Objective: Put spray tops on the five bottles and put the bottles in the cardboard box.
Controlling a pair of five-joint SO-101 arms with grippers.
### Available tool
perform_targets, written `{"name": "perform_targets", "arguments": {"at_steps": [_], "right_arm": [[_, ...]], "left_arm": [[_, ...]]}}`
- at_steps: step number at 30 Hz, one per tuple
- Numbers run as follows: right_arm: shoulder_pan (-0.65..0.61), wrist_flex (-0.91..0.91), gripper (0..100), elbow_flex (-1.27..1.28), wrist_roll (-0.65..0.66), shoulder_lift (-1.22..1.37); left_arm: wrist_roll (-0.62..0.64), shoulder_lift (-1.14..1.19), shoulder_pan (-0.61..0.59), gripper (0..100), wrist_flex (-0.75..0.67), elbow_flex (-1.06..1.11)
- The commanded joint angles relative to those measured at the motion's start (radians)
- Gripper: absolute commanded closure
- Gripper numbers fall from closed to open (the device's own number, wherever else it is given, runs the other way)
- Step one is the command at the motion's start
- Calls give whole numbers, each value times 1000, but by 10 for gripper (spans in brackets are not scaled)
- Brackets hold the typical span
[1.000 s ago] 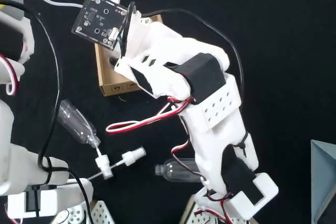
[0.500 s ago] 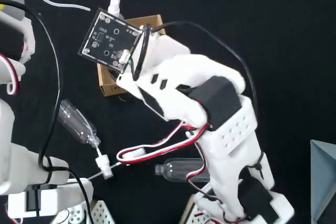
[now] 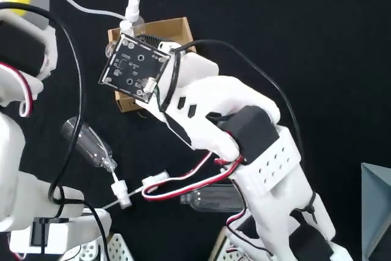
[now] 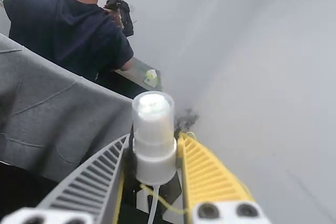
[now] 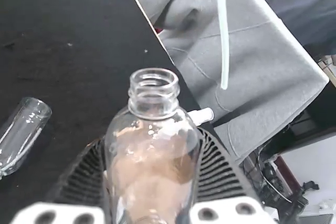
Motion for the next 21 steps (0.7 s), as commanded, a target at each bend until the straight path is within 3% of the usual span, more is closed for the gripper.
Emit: {"name": "perform_targets", "arguments": {"at_steps": [1, 21], "right_arm": [[14, -35, 985, -8, 17, -58], [35, -61, 985, 39, 17, -180]], "left_arm": [[3, -20, 19, 970, 6, -21], [0, -20, 19, 970, 14, -24]]}}
